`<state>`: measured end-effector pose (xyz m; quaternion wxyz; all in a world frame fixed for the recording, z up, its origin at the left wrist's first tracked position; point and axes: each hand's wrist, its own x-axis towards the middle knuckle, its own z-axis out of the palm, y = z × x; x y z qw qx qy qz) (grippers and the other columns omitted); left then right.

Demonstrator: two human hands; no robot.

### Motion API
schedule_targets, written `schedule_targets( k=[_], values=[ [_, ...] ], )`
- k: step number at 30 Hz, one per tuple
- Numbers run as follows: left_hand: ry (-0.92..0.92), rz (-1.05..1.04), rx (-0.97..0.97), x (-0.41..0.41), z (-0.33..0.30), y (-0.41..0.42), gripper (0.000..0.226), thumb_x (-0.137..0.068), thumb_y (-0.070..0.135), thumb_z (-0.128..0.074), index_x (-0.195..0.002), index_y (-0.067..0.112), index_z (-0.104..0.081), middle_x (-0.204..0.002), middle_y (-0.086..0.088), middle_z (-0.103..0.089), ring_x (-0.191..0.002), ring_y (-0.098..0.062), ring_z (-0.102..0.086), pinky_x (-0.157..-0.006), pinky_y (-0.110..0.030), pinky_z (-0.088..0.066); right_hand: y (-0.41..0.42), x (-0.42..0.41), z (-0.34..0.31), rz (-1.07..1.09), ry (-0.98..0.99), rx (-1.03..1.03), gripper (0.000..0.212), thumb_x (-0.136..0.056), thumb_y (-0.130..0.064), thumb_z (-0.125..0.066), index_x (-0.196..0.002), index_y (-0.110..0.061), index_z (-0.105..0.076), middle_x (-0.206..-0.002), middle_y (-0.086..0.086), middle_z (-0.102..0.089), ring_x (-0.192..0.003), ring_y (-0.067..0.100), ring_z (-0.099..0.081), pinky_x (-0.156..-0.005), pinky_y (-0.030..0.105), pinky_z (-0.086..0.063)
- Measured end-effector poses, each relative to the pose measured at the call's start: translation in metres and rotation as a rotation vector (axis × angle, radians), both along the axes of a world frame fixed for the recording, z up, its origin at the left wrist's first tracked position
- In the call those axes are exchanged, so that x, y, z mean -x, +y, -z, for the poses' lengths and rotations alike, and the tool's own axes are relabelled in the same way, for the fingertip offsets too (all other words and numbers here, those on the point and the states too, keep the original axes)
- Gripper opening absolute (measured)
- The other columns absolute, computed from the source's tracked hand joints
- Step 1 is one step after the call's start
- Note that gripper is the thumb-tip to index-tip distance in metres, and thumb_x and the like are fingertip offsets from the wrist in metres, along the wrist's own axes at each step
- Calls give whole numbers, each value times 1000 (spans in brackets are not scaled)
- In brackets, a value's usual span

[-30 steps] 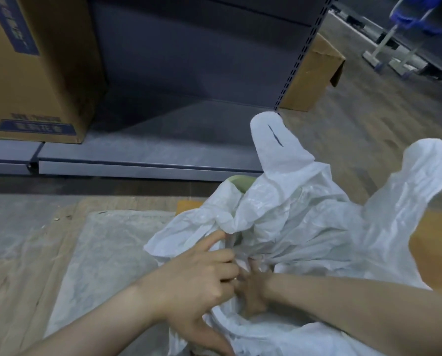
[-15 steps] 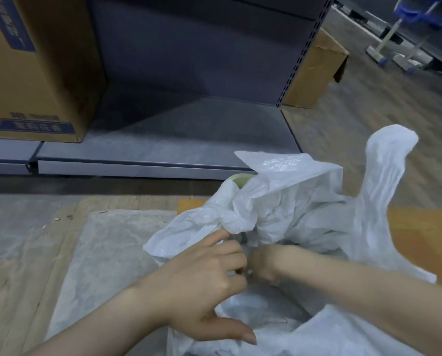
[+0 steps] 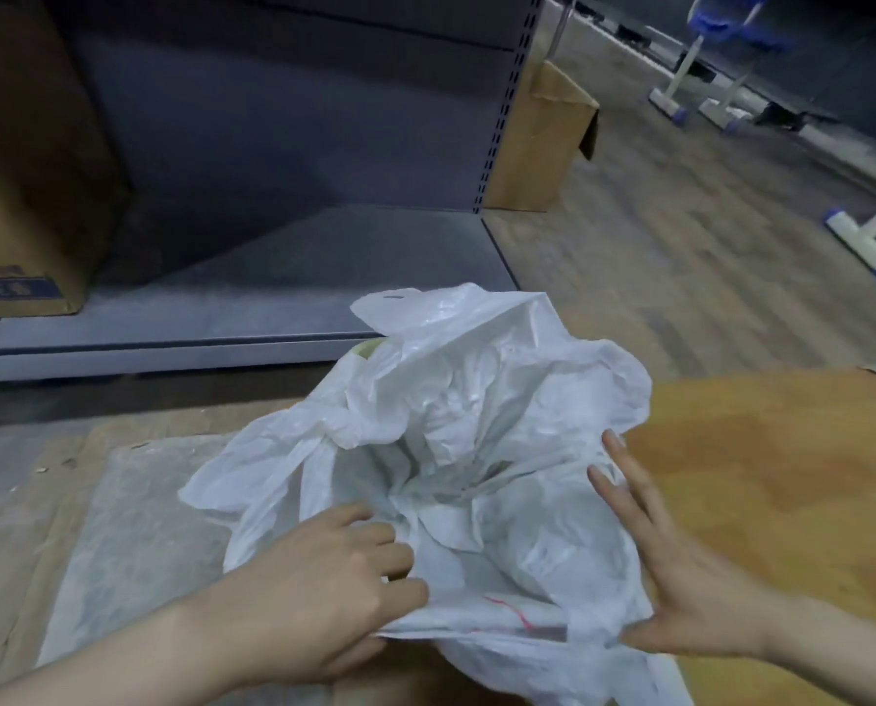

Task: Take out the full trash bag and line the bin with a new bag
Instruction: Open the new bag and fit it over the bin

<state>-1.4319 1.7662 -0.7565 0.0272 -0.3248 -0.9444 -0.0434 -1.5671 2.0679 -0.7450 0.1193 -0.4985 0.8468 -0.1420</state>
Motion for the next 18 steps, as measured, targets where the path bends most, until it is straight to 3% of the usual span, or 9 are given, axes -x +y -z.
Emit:
schedule_targets(
  k=[2, 5, 7, 9, 12, 13, 15, 17, 18],
  values=[
    [-71, -7, -7, 0, -9, -2, 26, -88, 54, -42, -90, 35, -59, -79, 13, -55, -73, -8, -54, -80, -26, -37, -5, -9, 23, 76, -30, 208, 116, -70, -63, -69, -149, -36, 11, -158, 5, 19, -148, 24, 6, -114, 13, -21],
    [-120, -72, -128, 9, -23, -12, 61, -87, 73, -20, -119, 34, -54, -110, 8, -56, -106, -7, -48, -100, -31, -25, -3, -5, 32, 59, -80, 271, 110, -78, -63, -62, -150, -27, 13, -159, 10, 15, -148, 25, 4, -100, -2, -24],
    [-70, -147, -188, 21, -30, -22, 61, -91, 69, -20, -127, 30, -51, -128, 1, -52, -122, -13, -39, -102, -30, -25, 10, 13, 20, -81, 11, 231, 89, -89, -61, -44, -152, -22, 6, -160, 11, 6, -148, 27, -6, -101, 5, -30],
    [10, -260, -212, 35, -35, -30, 57, -94, 63, -21, -128, 28, -52, -135, -3, -48, -126, -15, -35, -103, -27, -26, 22, 32, 5, -101, 146, 271, 62, -97, -48, -28, -150, -16, -21, -158, 10, -20, -141, 25, -32, -103, 21, -38],
    [68, -452, -319, 55, -39, -37, 65, -91, 66, -20, -128, 26, -55, -136, 1, -46, -124, -11, -32, -101, -25, -34, 7, 49, -25, 110, 265, 510, 40, -88, -15, -33, -115, -15, -63, -128, 11, -61, -101, 18, -60, -84, 23, -44],
    [66, -489, -336, 61, -41, -38, 66, -89, 66, -21, -130, 26, -54, -136, 3, -44, -124, -9, -30, -100, -24, -33, -6, 51, -34, 135, 260, 575, 38, -84, -9, -35, -108, -14, -65, -116, 11, -66, -94, 15, -60, -82, 22, -44],
    [49, -522, -334, 70, -40, -38, 71, -83, 69, -26, -132, 25, -51, -137, 5, -42, -124, -6, -27, -99, -21, -27, -40, 52, -43, 78, 189, 561, 36, -87, -13, -40, -116, -13, -62, -118, 3, -65, -109, 9, -57, -97, 18, -41],
    [-15, -574, -322, 80, -38, -39, 79, -74, 71, -30, -135, 24, -47, -141, 3, -37, -128, -8, -22, -103, -20, -24, -70, 55, -45, 20, 85, 354, 44, -93, -32, -41, -135, -25, -48, -143, -8, -43, -139, 5, -29, -115, 20, -22],
    [-58, -609, -302, 84, -36, -40, 82, -70, 70, -30, -137, 24, -44, -144, 2, -33, -131, -11, -19, -107, -22, -23, -81, 61, -40, 33, 81, 207, 49, -94, -41, -40, -142, -33, -35, -153, -11, -26, -146, 7, -10, -118, 28, -12]
  ],
)
